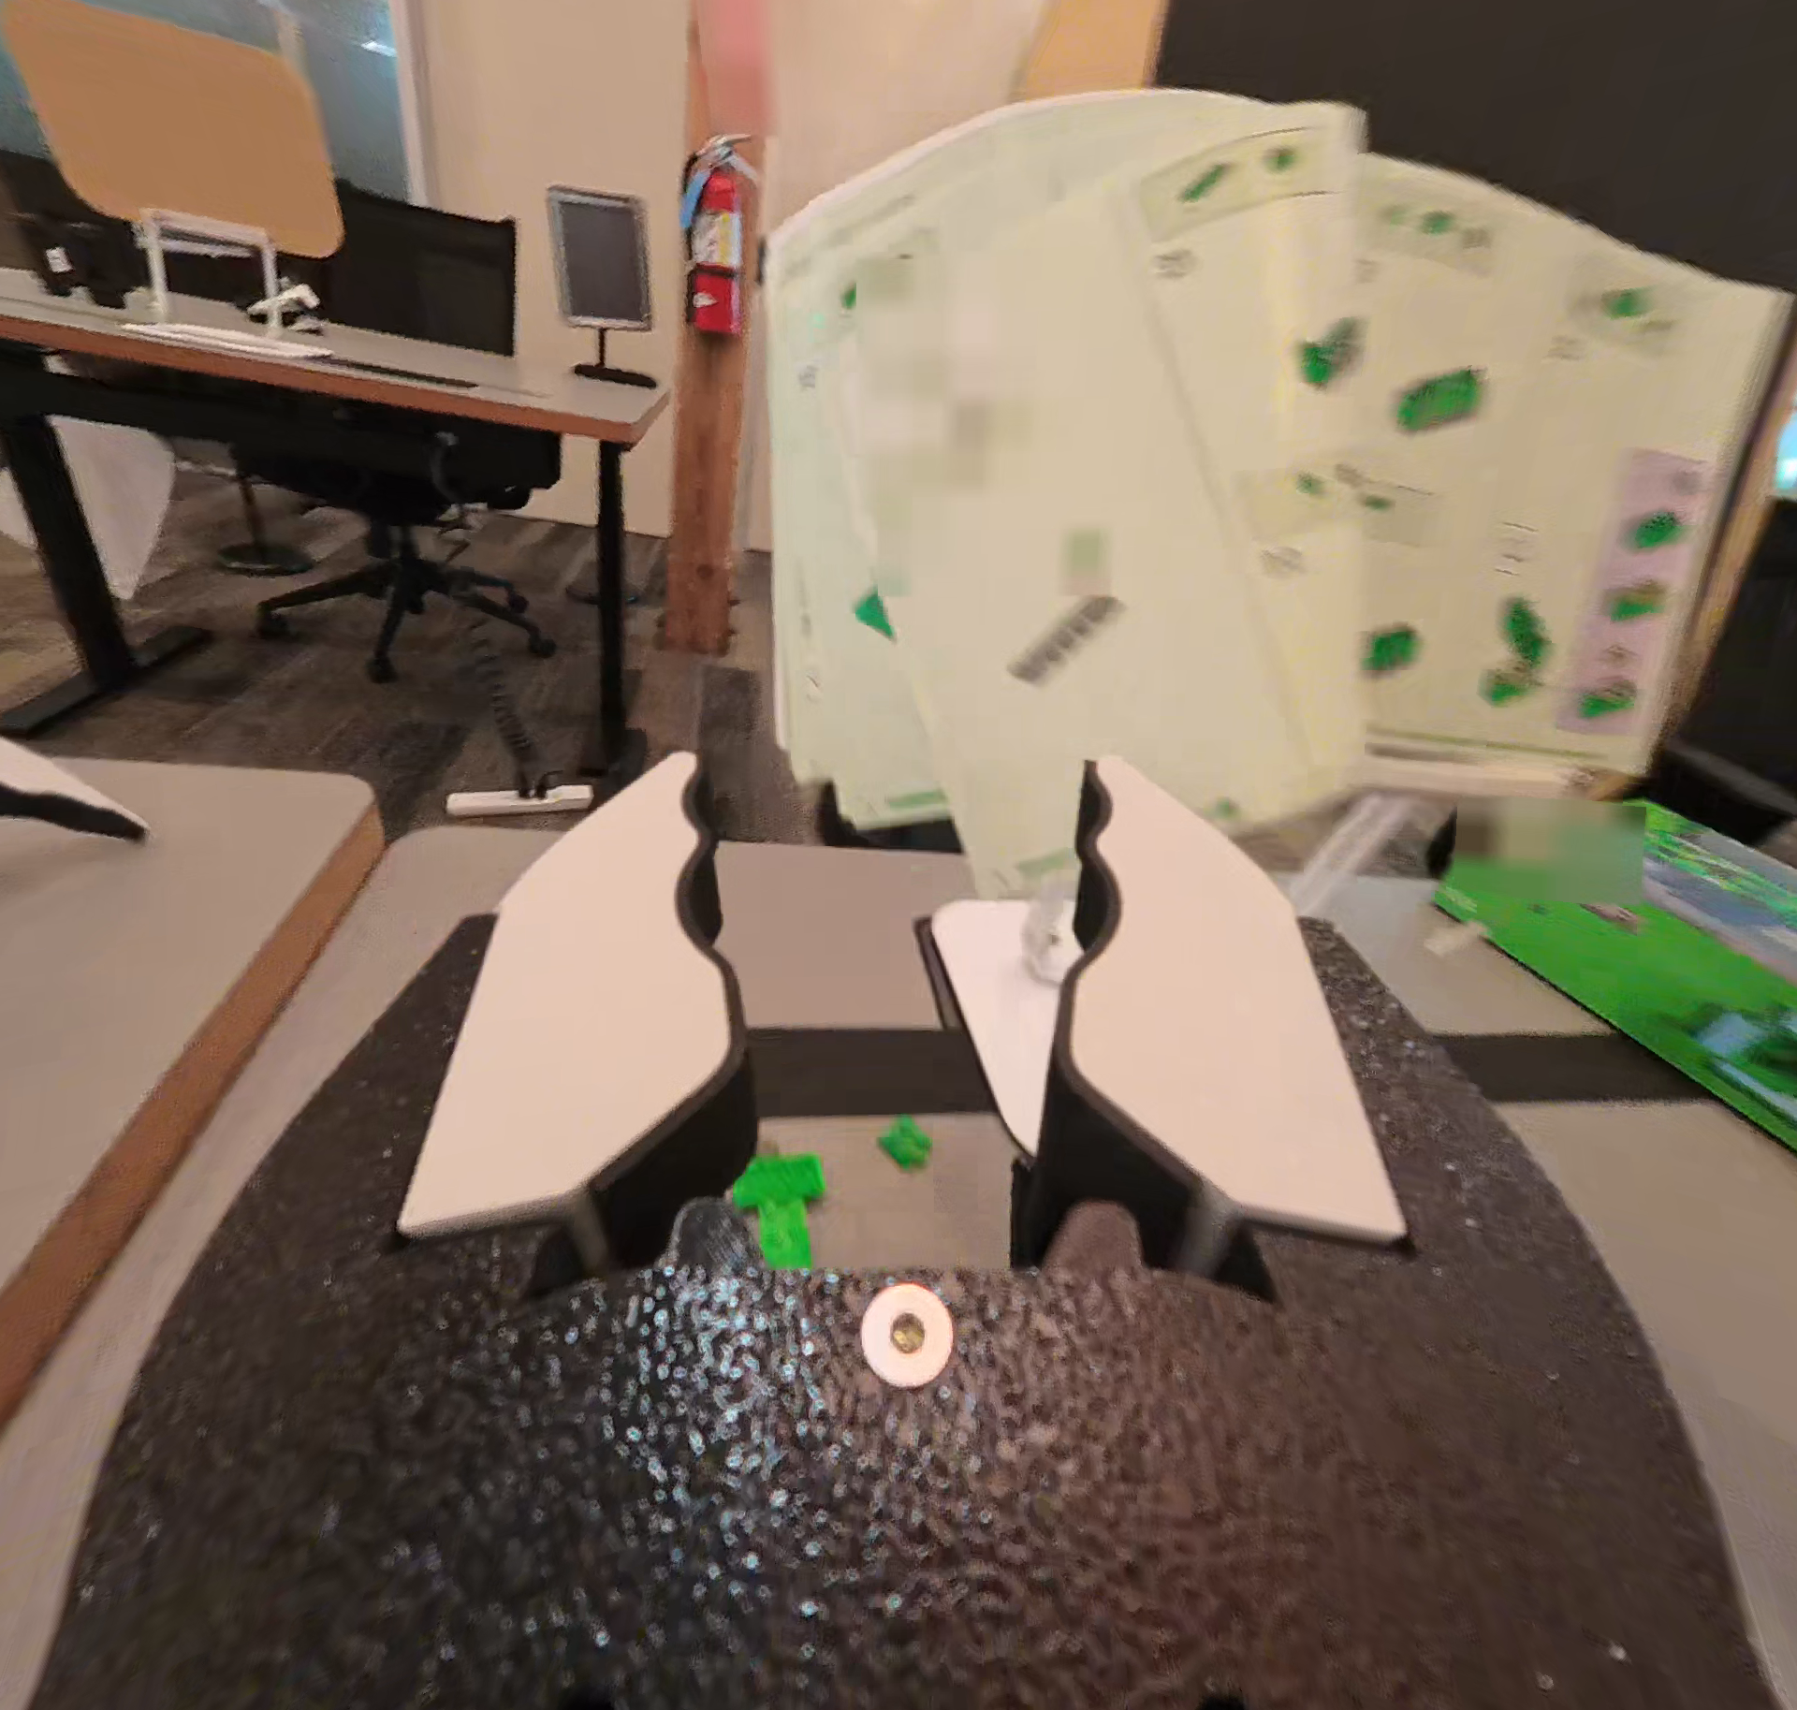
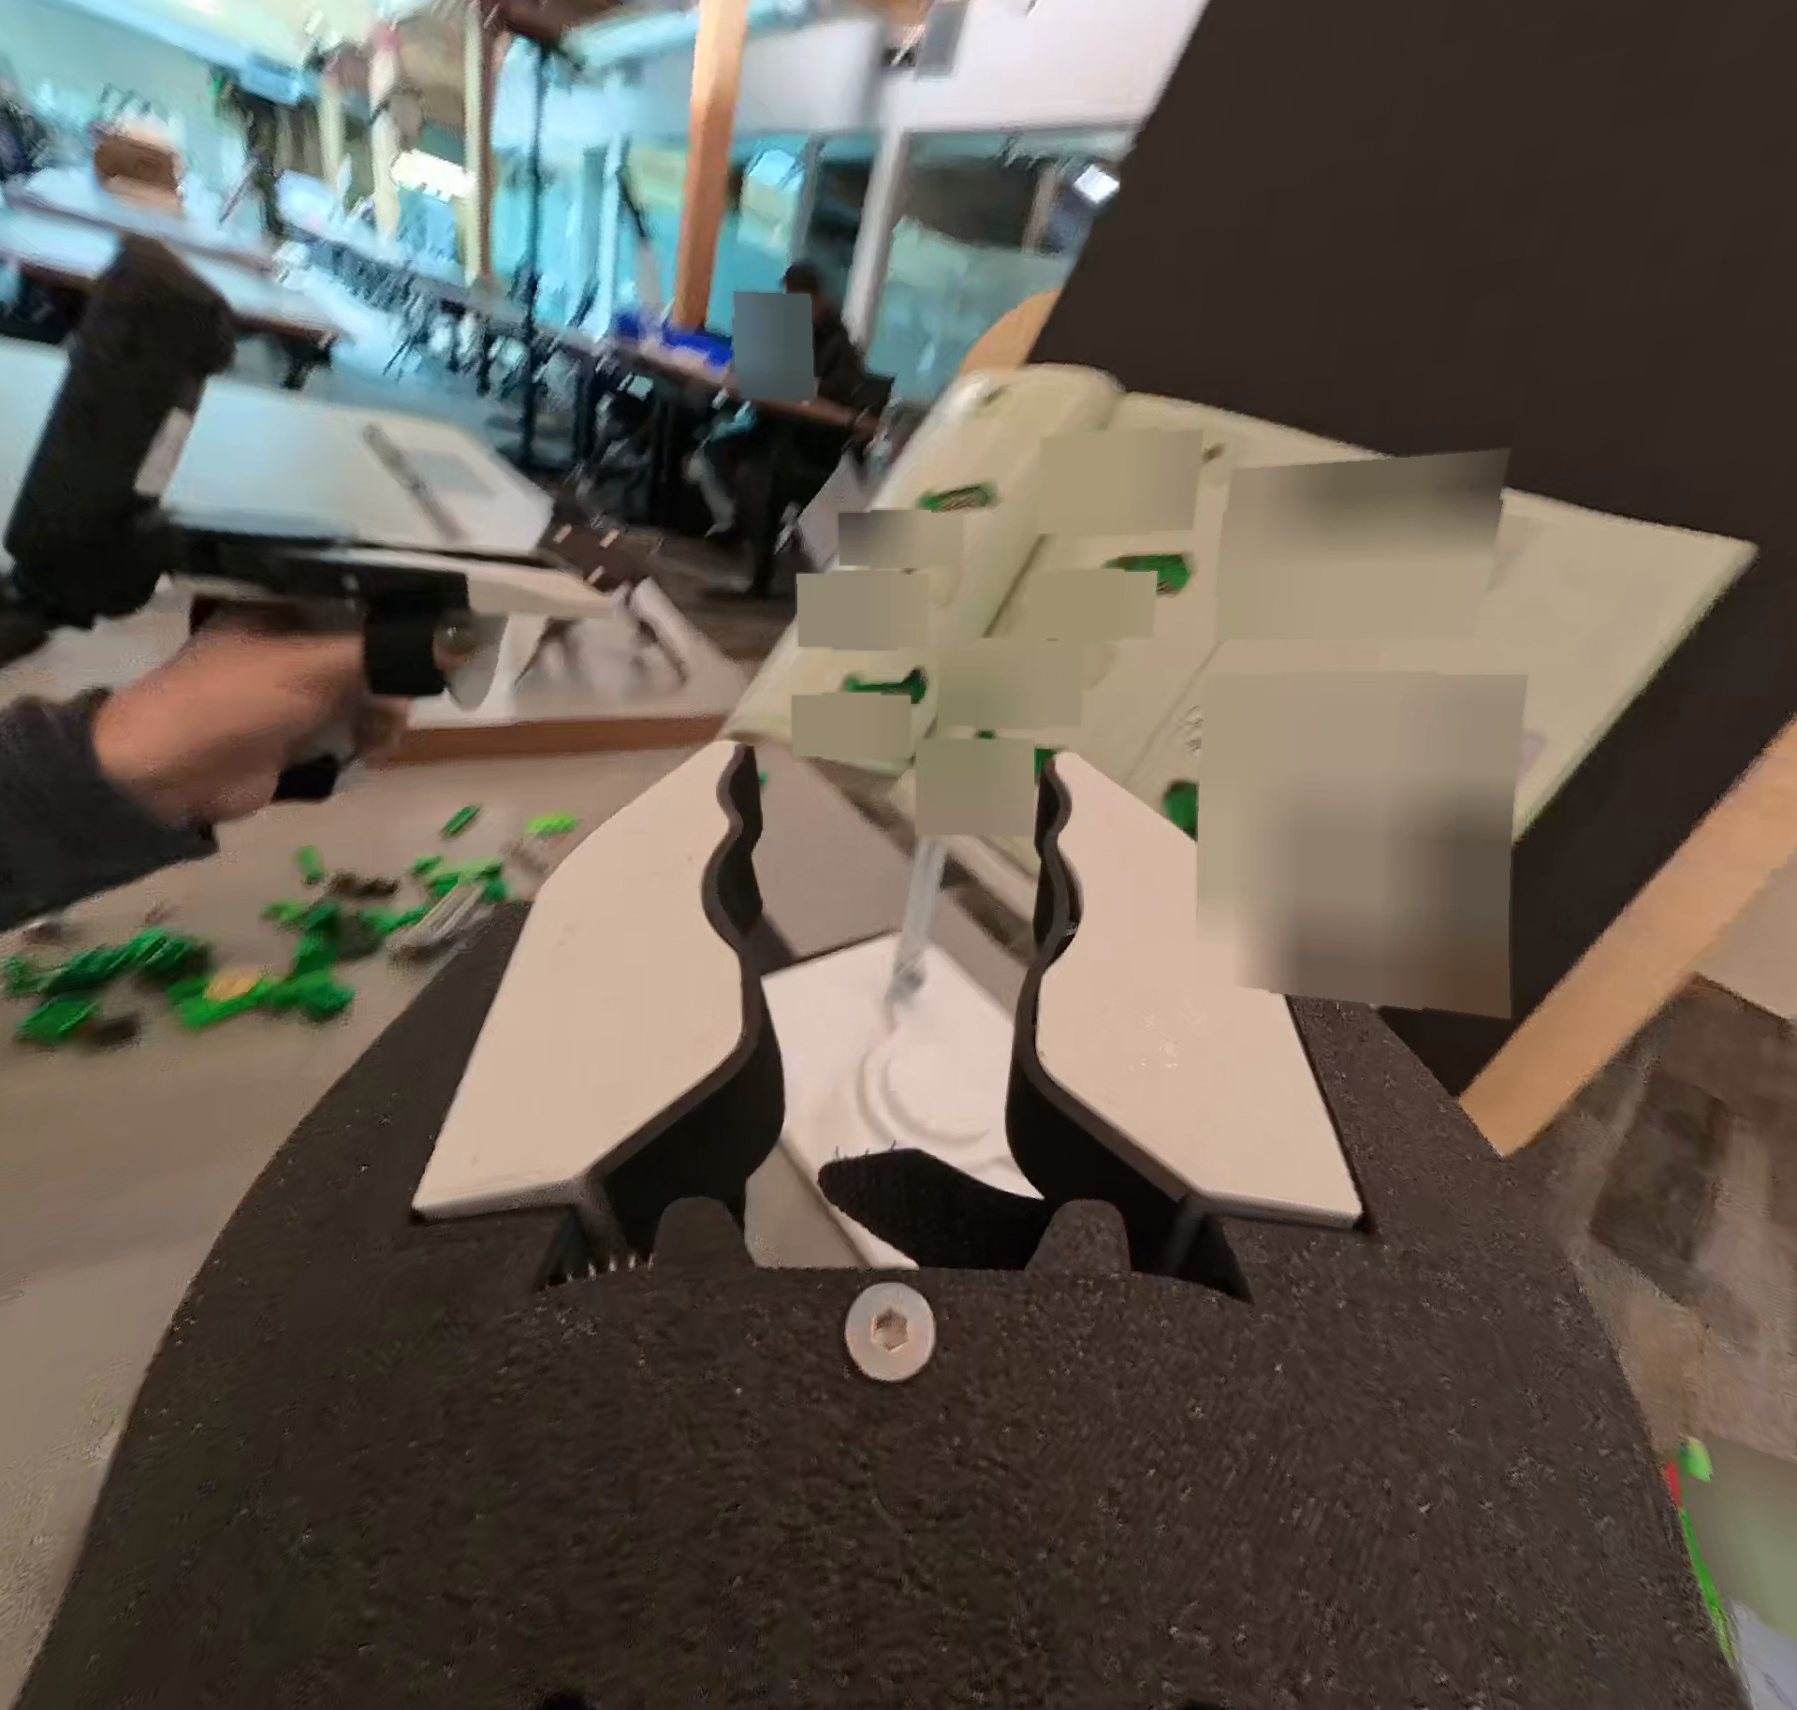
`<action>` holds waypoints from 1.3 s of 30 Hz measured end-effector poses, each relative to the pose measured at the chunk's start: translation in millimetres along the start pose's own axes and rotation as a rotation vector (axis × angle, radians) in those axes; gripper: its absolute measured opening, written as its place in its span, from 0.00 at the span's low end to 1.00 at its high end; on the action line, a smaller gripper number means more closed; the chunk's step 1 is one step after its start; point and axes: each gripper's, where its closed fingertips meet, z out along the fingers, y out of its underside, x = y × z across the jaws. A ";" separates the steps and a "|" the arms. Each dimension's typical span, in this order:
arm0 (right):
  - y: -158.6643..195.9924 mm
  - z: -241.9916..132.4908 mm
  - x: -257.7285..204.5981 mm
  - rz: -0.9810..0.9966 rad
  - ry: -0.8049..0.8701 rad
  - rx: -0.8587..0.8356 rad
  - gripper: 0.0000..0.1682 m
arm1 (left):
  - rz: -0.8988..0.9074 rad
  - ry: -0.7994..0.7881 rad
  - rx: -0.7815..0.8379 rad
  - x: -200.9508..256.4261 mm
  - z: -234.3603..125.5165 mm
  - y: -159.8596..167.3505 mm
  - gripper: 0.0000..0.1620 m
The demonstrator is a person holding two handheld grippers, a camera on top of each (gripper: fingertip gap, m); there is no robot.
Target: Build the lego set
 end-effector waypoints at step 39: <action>190.3 -75.3 -165.5 -0.342 -0.403 -0.714 0.12 | 0.236 0.278 0.105 105.6 -143.6 89.9 0.38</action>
